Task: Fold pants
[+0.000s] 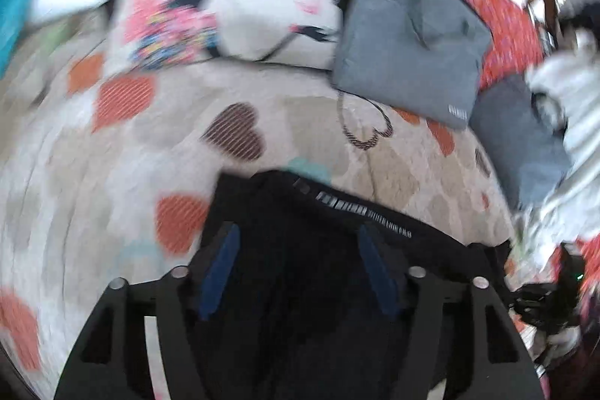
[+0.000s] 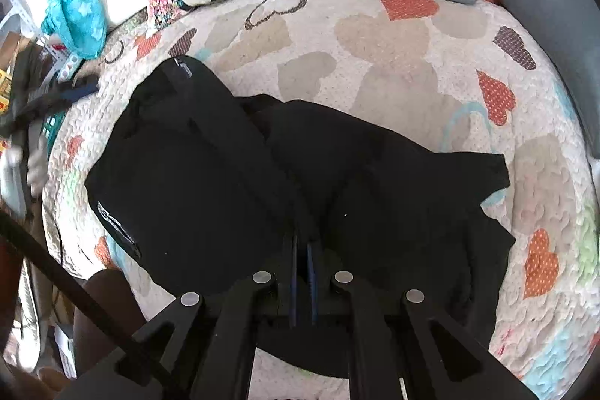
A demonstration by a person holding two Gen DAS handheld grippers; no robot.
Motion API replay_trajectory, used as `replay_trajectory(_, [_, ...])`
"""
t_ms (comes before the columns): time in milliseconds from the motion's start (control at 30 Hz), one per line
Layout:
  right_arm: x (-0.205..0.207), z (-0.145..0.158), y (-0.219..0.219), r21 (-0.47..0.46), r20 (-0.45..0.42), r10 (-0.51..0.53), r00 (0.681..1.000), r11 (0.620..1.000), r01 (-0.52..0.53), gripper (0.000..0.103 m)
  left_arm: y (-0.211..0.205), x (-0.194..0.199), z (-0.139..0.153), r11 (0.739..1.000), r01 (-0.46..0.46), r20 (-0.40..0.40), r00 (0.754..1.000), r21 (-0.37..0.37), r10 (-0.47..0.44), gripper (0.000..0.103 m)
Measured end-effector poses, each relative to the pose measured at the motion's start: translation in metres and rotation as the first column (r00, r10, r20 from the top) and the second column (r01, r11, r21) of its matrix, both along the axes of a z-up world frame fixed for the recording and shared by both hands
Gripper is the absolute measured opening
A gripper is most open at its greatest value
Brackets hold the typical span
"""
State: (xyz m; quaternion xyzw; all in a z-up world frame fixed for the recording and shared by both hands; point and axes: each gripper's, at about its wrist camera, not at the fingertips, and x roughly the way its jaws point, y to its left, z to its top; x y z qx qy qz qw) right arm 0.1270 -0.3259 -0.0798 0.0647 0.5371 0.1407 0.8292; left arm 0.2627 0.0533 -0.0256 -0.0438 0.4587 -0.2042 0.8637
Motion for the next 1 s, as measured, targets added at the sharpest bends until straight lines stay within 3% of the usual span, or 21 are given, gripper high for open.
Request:
replay_trajectory(133, [0.007,-0.015,-0.007,0.034,-0.033,-0.004,0.999,0.999,0.005,0.006,-0.054,0.043,-0.013,0.97,0.18,0.002,0.983,0.165,-0.183,0.066])
replay_trajectory(233, [0.013,-0.026,-0.012,0.063,-0.057,-0.009,0.998,0.998,0.013,0.006,-0.082,0.071,-0.039,0.913,0.299,-0.036,0.953,0.276,-0.301,0.066])
replay_trajectory(333, [0.019,-0.033,-0.015,0.093,-0.07,-0.012,0.997,0.995,0.018,0.006,-0.095,0.089,-0.074,0.85,0.399,-0.139,0.917,0.343,-0.374,0.067])
replay_trajectory(400, [0.022,-0.034,-0.018,0.114,-0.078,-0.012,0.997,0.993,0.021,0.006,-0.096,0.091,-0.087,0.829,0.445,-0.163,0.896,0.34,-0.414,0.071])
replay_trajectory(500, [0.023,-0.036,-0.02,0.138,-0.088,-0.011,0.996,0.99,0.023,0.006,-0.092,0.09,-0.086,0.831,0.467,-0.153,0.884,0.303,-0.441,0.071])
replay_trajectory(533, [0.024,-0.037,-0.021,0.147,-0.091,-0.013,0.996,0.989,0.027,0.006,-0.09,0.087,-0.086,0.829,0.471,-0.156,0.882,0.302,-0.445,0.065])
replay_trajectory(633, [0.025,-0.04,-0.027,0.187,-0.104,-0.032,0.994,0.981,0.051,0.006,-0.088,0.075,-0.082,0.814,0.485,-0.155,0.874,0.32,-0.46,0.04])
replay_trajectory(700, [0.026,-0.04,-0.028,0.194,-0.104,-0.039,0.994,0.979,0.058,0.006,-0.084,0.067,-0.074,0.82,0.458,-0.122,0.888,0.345,-0.444,0.016])
replay_trajectory(1000, [0.019,-0.024,-0.019,0.127,-0.055,-0.058,0.997,0.99,0.065,0.006,-0.047,0.033,-0.033,0.91,0.337,-0.032,0.94,0.243,-0.34,0.013])
